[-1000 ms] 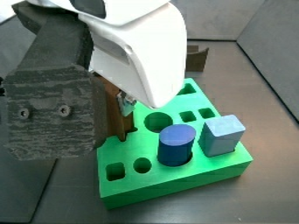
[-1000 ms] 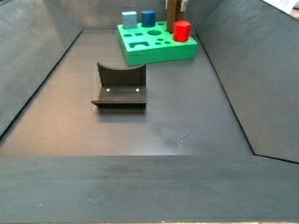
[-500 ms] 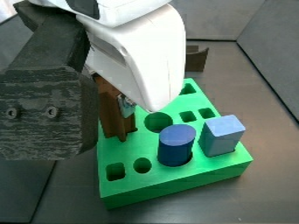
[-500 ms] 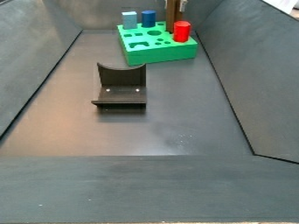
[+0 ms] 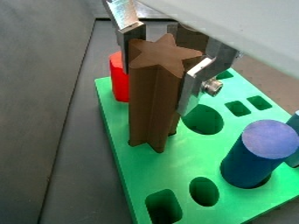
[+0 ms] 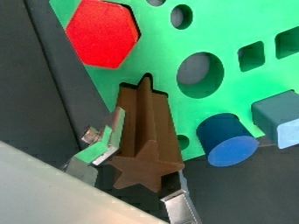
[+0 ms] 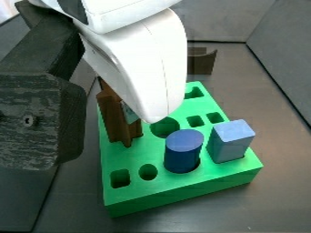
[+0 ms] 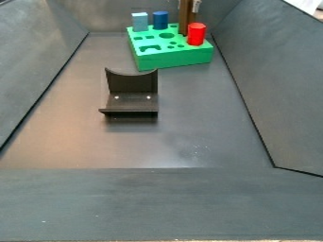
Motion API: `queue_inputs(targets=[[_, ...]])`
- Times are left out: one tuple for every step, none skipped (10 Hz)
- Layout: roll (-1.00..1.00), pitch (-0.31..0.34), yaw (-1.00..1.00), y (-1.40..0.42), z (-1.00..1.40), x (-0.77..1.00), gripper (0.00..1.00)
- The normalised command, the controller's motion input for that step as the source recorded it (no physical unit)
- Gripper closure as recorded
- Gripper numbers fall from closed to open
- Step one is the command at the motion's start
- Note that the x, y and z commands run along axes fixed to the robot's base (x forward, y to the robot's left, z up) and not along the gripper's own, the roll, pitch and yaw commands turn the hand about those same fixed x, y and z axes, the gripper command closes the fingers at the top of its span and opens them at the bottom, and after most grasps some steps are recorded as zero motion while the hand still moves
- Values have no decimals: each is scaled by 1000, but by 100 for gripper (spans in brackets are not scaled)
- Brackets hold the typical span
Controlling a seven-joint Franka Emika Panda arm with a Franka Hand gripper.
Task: Pick up the star object. Move up. Move to above the board. Insert the star object.
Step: Insert the star object.
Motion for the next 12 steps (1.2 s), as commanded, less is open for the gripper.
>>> queue_inputs(targets=[[0,0,-260,0,-983,0,100],[-131,-116,-114,0,-791,0,100],[-299,-116,0,60,-369,0,100],[0,0,0,23,0,-20,100],[-79,0,-106,0,-831,-91,100],[-106,0,-220,-29,-920,-3,100],[-163,-106,-114,-57,-763,34,100],[-127,-109,-111,-3,-849,54,100],[-80,-77,-106,0,-943,166,100],[-1,-93,0,11,-6,-43,100],[0,20,0,0,0,3,100],[0,-7,0,0,0,0,100]])
